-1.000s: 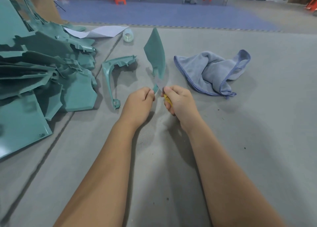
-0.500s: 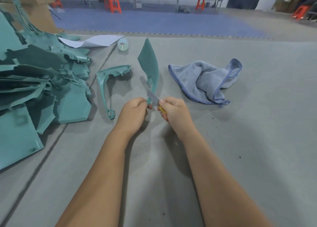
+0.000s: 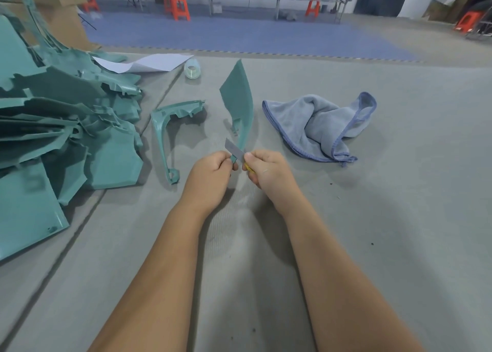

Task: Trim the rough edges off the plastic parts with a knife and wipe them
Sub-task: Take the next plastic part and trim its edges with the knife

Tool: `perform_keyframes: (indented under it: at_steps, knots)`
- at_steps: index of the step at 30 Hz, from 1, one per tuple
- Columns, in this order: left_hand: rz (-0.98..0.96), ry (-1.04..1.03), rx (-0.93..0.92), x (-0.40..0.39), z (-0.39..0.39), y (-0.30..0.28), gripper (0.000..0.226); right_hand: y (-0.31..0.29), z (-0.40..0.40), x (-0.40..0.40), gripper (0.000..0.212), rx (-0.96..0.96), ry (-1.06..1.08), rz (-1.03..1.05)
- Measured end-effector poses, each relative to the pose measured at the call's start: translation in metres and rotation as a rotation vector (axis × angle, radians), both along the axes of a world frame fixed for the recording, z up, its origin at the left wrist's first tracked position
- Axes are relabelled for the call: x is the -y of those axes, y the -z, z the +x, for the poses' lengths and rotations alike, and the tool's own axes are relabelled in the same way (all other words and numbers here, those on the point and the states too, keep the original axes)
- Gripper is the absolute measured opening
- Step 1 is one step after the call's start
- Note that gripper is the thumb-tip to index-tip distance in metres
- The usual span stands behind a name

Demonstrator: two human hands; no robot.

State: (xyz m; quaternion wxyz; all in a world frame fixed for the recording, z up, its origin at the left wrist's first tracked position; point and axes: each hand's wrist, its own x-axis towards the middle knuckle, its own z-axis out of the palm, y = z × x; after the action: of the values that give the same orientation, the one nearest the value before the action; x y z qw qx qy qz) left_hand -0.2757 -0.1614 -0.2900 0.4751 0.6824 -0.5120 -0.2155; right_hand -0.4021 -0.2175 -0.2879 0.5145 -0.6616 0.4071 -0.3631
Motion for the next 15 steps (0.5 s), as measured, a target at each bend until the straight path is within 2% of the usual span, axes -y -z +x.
perform_keyframes:
  at_steps: [6,11,15]
  knots:
    - [0.01,-0.049,-0.005,-0.002,0.001,0.0,0.025,-0.003,-0.005,0.006,0.039,-0.03,-0.053,0.014]
    - [0.065,-0.031,-0.006,-0.004,0.005,-0.001,0.027,-0.004,-0.007,0.011,0.037,0.055,0.056,0.027]
    - [0.108,0.025,0.0,-0.007,0.01,-0.006,0.024,-0.006,-0.008,0.015,0.033,0.216,0.212,0.052]
